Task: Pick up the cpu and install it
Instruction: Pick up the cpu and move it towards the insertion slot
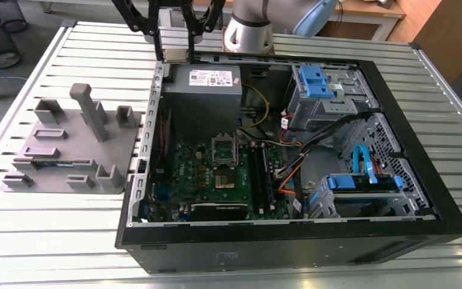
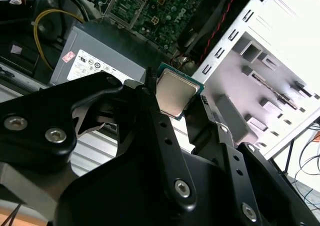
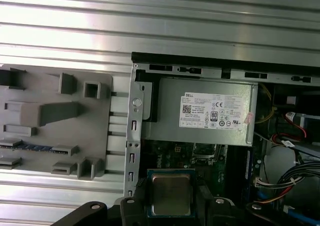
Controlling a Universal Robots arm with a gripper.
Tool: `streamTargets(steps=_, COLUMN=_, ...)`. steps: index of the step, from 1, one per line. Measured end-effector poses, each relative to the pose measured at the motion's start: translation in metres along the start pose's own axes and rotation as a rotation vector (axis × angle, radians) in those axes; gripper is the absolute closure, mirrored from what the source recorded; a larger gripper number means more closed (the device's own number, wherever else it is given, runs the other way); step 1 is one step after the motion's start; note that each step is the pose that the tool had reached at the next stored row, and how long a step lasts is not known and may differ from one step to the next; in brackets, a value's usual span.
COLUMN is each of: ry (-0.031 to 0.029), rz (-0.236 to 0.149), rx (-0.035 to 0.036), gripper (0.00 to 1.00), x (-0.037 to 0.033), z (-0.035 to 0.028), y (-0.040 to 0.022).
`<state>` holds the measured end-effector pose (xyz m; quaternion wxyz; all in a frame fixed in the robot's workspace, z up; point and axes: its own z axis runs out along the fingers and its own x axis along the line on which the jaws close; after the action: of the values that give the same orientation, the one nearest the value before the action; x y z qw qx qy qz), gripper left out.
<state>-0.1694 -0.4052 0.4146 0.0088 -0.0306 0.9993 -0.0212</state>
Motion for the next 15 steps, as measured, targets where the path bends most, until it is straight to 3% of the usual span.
streamTargets(steps=3, ry=0.0000, rz=0.000, rx=0.0000, gripper=0.53, x=-0.0048, z=0.0001, y=-0.0003)
streamTargets(steps=7, ry=-0.0003, rz=0.000, rx=-0.0033, gripper=0.53, x=-0.0060, z=0.0003, y=-0.0004)
streamTargets(steps=9, ry=-0.0004, rz=0.000, rx=-0.0094, gripper=0.53, x=-0.0063, z=0.0003, y=-0.0004)
streamTargets(steps=12, ry=-0.0017, rz=-0.001, rx=-0.0273, gripper=0.53, x=-0.0064, z=0.0006, y=-0.0004)
streamTargets(steps=15, ry=-0.0020, rz=-0.001, rx=-0.0311, gripper=0.53, x=-0.0066, z=0.0021, y=-0.0003)
